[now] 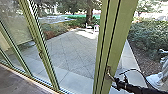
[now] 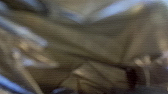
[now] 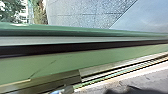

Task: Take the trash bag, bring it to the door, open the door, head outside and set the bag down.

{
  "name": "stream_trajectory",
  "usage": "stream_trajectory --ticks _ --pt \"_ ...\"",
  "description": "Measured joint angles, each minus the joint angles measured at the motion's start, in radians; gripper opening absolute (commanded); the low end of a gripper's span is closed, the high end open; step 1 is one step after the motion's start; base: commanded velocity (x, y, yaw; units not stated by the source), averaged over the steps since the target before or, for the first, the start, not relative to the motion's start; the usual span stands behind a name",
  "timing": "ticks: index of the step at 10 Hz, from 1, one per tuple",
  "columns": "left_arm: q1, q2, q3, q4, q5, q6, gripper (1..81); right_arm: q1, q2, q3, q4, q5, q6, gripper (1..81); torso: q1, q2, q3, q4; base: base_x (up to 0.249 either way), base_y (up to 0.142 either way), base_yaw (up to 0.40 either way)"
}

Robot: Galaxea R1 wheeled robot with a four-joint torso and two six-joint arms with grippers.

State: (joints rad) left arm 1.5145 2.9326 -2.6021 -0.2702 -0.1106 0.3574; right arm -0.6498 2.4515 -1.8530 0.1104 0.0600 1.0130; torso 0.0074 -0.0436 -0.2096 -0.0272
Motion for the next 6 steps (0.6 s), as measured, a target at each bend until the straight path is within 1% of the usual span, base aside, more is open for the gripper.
stream_trajectory --ticks 1,3,4,6 --pt "0.001 -0.002 0.0 0.0 -0.001 0.0 1.0 0.013 0.0 -0.007 0.0 -0.04 -0.008 81.1 0.0 0.0 0.0 0.0 0.0 0.0 0.0" --pt "0.005 -0.002 0.0 0.0 0.0 0.0 1.0 0.032 0.006 -0.022 0.001 -0.092 -0.022 81.1 -0.001 -0.001 0.0 0.0 0.0 0.0 0.0" --pt "0.005 -0.002 0.0 0.0 -0.001 0.0 1.0 0.036 0.013 -0.035 0.001 -0.101 -0.024 81.1 -0.002 -0.001 0.0 0.0 0.0 0.0 0.0" --pt "0.013 -0.002 0.0 0.0 0.002 -0.001 1.0 0.036 0.029 -0.061 0.005 -0.107 -0.024 81.1 -0.003 -0.001 0.0 0.0 0.091 0.0 0.0"
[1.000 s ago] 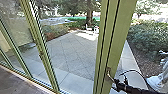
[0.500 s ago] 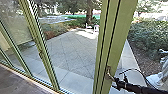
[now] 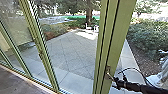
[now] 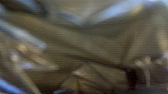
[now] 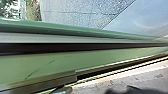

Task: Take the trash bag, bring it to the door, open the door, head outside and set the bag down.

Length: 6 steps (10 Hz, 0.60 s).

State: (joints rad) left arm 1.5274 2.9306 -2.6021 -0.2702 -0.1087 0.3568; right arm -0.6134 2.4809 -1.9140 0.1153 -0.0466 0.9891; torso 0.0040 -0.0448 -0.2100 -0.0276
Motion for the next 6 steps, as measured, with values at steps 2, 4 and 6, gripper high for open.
stream_trajectory --ticks 2,4,6 --pt "0.001 0.0 0.0 -0.001 0.0 -0.003 1.0 -0.013 -0.004 0.003 -0.006 -0.007 -0.013 81.1 -0.002 -0.002 0.0 0.0 0.098 0.0 0.0" --pt "0.002 0.0 0.0 0.0 0.0 -0.003 1.0 -0.022 -0.011 0.007 -0.01 -0.006 -0.023 81.1 -0.004 -0.003 0.0 -0.001 0.098 0.0 0.0" --pt "0.002 0.0 0.0 -0.001 0.0 -0.003 1.0 -0.023 -0.018 0.007 -0.011 -0.001 -0.02 81.1 -0.005 -0.003 0.001 -0.002 0.086 0.0 0.0"
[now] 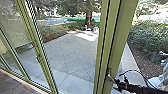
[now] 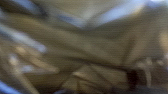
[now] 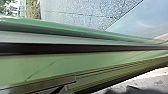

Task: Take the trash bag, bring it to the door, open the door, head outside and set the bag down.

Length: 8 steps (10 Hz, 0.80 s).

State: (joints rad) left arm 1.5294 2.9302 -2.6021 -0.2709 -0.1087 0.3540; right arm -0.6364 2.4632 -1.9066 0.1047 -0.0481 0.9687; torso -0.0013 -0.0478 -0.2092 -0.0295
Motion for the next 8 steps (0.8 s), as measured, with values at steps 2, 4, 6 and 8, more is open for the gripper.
stream_trajectory --ticks 2,4,6,8 --pt "-0.004 0.0 0.0 0.0 0.0 0.0 1.0 0.007 0.002 -0.018 0.003 0.019 0.016 81.1 0.001 0.0 0.0 0.0 0.0 0.0 0.0" --pt "-0.001 0.0 0.0 0.0 0.006 0.0 1.0 0.013 0.018 -0.052 0.012 0.058 0.038 81.1 0.002 0.0 -0.001 0.0 0.0 0.0 0.0" --pt "-0.001 -0.001 0.0 -0.001 0.007 0.0 1.0 0.016 0.013 -0.05 0.014 0.057 0.041 81.1 0.003 0.001 -0.002 0.0 0.073 0.0 0.0" --pt "0.006 -0.002 0.0 -0.001 0.01 0.0 1.0 0.006 -0.025 0.0 -0.005 0.025 0.0 81.1 0.001 0.0 -0.002 0.0 0.096 0.0 0.0"
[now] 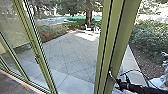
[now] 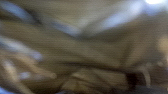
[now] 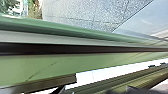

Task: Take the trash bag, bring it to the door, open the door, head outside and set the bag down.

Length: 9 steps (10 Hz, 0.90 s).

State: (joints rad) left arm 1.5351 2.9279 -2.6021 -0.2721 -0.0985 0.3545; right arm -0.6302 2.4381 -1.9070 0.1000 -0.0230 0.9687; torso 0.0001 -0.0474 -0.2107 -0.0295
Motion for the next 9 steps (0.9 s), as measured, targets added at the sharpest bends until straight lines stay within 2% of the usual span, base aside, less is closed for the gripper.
stream_trajectory --ticks 2,3,9 --pt "-0.007 0.0 0.0 0.0 -0.004 0.0 1.0 -0.001 -0.014 0.007 0.004 -0.017 0.007 81.1 -0.001 -0.001 0.0 0.0 0.099 0.0 0.0" --pt "0.0 0.0 0.0 0.0 0.0 0.0 1.0 0.004 -0.023 0.01 0.005 -0.049 -0.002 81.1 -0.001 -0.001 0.0 0.0 0.099 0.0 0.0" --pt "-0.003 0.0 0.0 0.0 -0.003 0.0 1.0 0.033 -0.037 -0.032 0.033 -0.073 0.019 81.1 0.0 0.0 0.0 0.0 0.072 0.0 0.0"
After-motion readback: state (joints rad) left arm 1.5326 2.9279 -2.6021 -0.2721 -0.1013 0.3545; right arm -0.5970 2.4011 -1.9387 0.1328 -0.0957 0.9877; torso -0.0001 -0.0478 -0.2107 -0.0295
